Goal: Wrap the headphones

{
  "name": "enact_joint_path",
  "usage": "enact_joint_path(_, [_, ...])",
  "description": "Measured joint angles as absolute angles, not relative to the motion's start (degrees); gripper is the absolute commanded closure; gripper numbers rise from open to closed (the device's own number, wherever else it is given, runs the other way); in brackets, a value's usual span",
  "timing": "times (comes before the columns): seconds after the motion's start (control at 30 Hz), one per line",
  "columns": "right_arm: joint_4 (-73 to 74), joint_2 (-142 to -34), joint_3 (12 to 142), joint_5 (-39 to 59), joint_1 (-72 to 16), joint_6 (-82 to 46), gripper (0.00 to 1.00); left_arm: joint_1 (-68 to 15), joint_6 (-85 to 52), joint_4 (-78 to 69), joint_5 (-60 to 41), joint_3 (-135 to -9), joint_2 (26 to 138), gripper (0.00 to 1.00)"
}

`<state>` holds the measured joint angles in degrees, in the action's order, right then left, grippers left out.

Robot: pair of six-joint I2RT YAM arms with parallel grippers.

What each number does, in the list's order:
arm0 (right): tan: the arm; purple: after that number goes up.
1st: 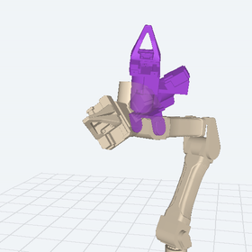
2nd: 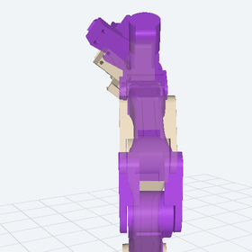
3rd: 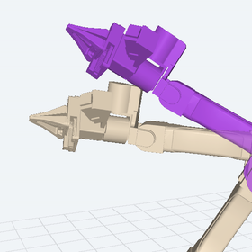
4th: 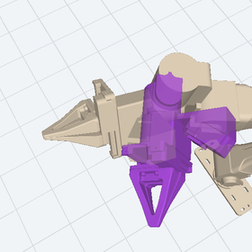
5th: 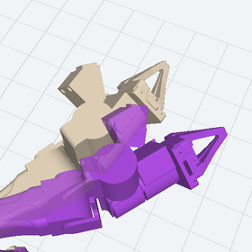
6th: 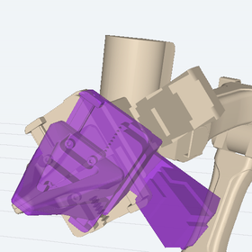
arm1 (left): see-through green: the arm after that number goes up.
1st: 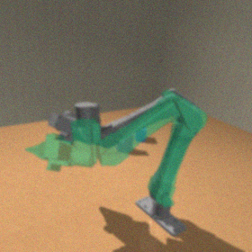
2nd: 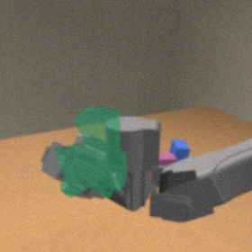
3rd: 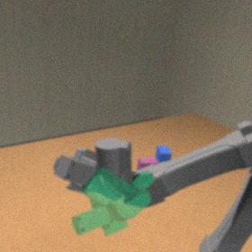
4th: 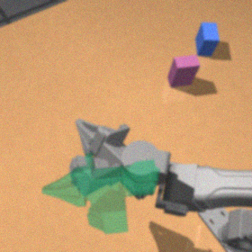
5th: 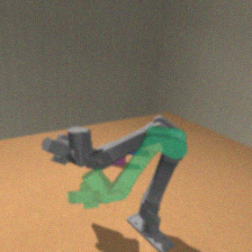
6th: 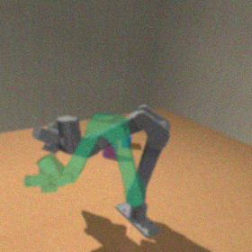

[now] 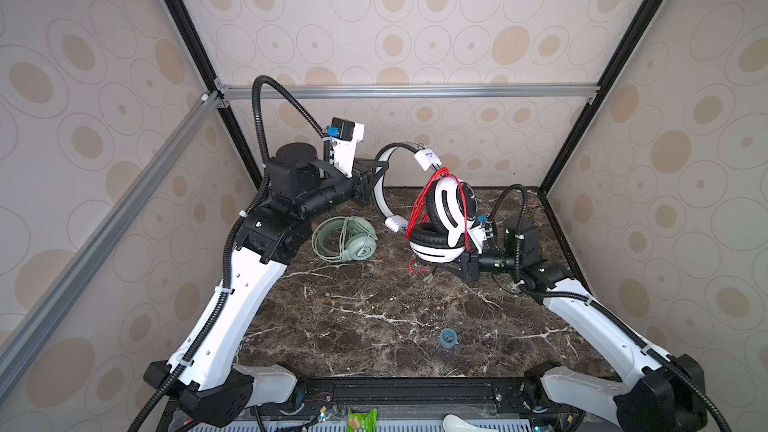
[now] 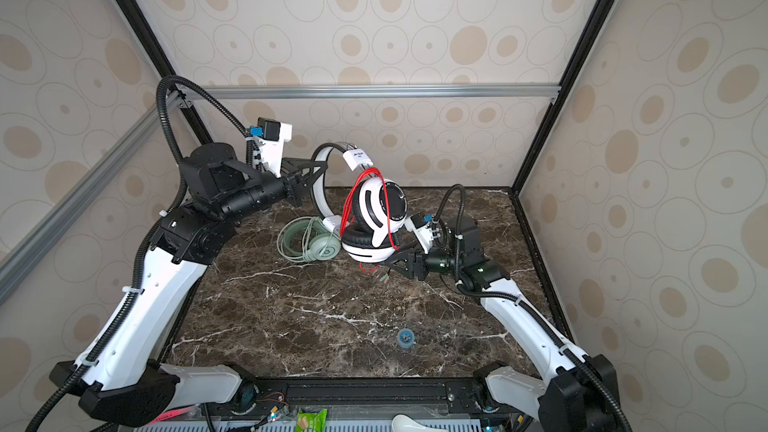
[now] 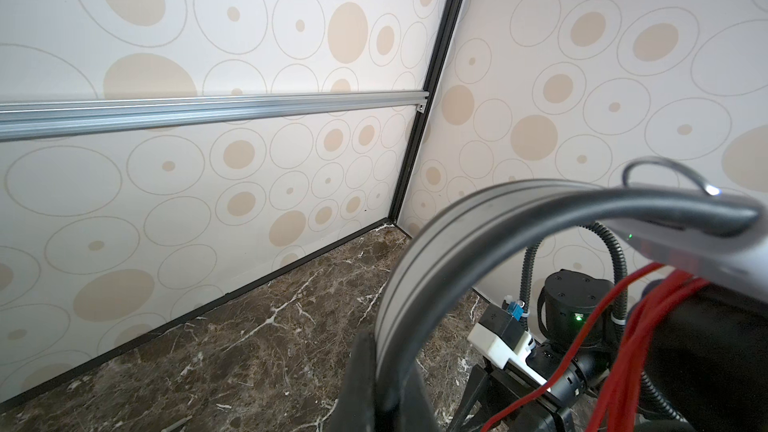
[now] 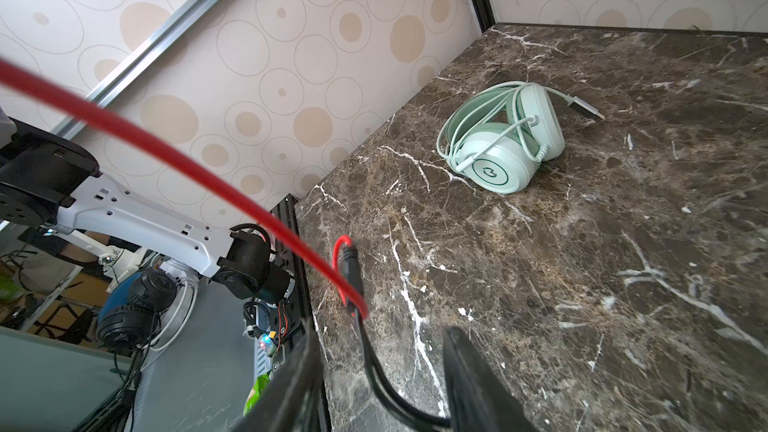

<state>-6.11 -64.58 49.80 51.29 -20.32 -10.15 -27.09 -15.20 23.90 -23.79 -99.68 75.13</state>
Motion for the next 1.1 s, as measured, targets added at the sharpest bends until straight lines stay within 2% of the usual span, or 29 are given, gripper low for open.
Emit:
enact_joint_path(0.17, [-8.45, -62.06, 49.15, 49.78, -20.08, -8.67, 0.45, -26.94, -15.35, 24.08, -24.34, -101.82, 76.14, 1.0])
enact_joint_path(0.3, [-9.26, -60.12, 47.75, 47.99, -19.42, -8.23, 0.33, -26.94, -15.66, 23.97, -24.62, -103.59, 76.95, 1.0])
enact_joint_path(0.43, [-9.85, -59.4, 47.18, 46.98, -19.16, -7.77, 0.29, -26.94, -15.73, 23.97, -25.17, -103.9, 76.99, 1.0])
enact_joint_path(0.63, [-8.71, -60.34, 46.3, 46.57, -19.16, -8.05, 0.27, -26.83, -15.92, 23.92, -25.45, -104.47, 77.25, 1.0])
enact_joint_path(1.1, [5.8, -70.0, 41.71, 48.64, -19.16, -14.92, 0.29, -26.7, -16.75, 23.81, -25.45, -104.51, 77.25, 1.0])
